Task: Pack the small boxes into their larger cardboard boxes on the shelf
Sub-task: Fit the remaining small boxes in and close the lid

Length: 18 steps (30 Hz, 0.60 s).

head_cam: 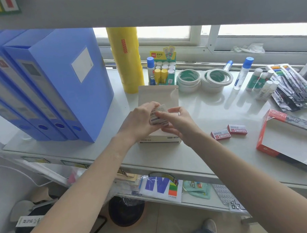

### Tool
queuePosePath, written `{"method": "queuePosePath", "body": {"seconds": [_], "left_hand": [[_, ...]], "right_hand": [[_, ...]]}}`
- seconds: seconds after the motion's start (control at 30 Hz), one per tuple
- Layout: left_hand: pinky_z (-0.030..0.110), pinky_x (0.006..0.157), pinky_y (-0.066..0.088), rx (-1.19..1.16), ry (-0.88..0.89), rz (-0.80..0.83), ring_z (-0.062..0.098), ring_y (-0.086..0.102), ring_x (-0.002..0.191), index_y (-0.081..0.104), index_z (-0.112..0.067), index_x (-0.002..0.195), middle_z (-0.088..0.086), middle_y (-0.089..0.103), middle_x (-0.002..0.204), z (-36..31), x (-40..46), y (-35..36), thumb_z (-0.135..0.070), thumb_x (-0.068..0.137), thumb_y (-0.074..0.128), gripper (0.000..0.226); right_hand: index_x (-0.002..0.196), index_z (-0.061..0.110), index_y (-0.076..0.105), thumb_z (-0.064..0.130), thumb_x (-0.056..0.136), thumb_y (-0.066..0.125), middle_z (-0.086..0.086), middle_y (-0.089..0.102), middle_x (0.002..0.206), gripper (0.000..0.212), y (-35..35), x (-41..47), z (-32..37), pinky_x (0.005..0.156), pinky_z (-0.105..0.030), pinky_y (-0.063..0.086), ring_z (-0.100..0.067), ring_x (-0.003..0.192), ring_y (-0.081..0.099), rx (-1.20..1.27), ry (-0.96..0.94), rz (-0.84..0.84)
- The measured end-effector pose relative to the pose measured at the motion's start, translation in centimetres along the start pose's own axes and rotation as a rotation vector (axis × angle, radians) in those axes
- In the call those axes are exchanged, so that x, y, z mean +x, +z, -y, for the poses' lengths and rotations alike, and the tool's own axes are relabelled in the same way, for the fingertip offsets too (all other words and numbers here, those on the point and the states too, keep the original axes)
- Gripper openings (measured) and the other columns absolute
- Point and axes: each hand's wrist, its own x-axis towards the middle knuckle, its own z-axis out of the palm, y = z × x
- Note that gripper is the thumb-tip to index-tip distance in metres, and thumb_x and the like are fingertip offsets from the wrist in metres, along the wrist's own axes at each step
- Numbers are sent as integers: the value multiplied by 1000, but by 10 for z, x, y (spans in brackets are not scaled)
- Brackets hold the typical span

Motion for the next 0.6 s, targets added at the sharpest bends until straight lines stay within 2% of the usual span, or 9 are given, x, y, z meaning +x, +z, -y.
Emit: {"method": "queuePosePath", "body": {"seconds": [0.13, 0.23, 0.3, 0.37, 0.43, 0.5, 0.6], "left_hand": [[30, 79, 50, 21, -34, 15, 19, 62, 97, 54, -21, 123, 1, 65, 110, 13, 4, -4, -36, 75, 76, 55], [31, 79, 47, 71, -50, 72, 23, 62, 101, 50, -22, 124, 1, 65, 116, 20, 8, -2, -32, 76, 75, 56], [31, 79, 44, 150, -60, 111, 27, 62, 101, 46, -22, 126, 2, 64, 119, 22, 10, 1, -30, 77, 73, 57], [32, 82, 42, 225, -54, 137, 30, 61, 99, 42, -22, 126, 3, 65, 117, 24, 13, 7, -30, 77, 71, 58], [34, 88, 38, 238, -64, 140, 29, 60, 99, 38, -20, 125, 5, 66, 112, 26, 15, 13, -29, 76, 69, 59], [34, 92, 34, 238, -96, 129, 26, 55, 104, 38, -19, 121, 6, 63, 110, 28, 19, 17, -30, 75, 70, 58], [35, 91, 32, 273, -110, 137, 23, 51, 106, 42, -19, 114, 5, 61, 109, 31, 23, 23, -29, 72, 69, 50]], "right_hand": [[110, 9, 50, 32, 86, 62, -6, 60, 94, 36, -1, 6, 2, 79, -35, 54, -21, 86, 61, -186, -74, -39], [102, 12, 54, 26, 88, 54, 0, 59, 85, 20, -9, 12, 3, 74, -35, 49, -21, 87, 59, -296, -168, -161], [102, 13, 53, 21, 87, 53, -1, 59, 90, 17, -16, 16, 2, 75, -33, 48, -22, 90, 59, -345, -201, -216], [107, 14, 50, 21, 84, 54, -8, 57, 108, 24, -21, 22, -2, 90, -39, 46, -25, 104, 55, -427, -225, -280], [119, 11, 45, 23, 83, 57, -12, 48, 124, 40, -26, 29, -8, 104, -44, 38, -28, 118, 45, -529, -217, -324], [130, 7, 36, 28, 83, 59, -14, 42, 133, 57, -29, 36, -13, 108, -46, 34, -30, 126, 39, -563, -166, -300], [140, 7, 26, 38, 83, 61, -13, 39, 143, 74, -33, 44, -19, 109, -44, 35, -29, 131, 39, -525, -55, -221]]}}
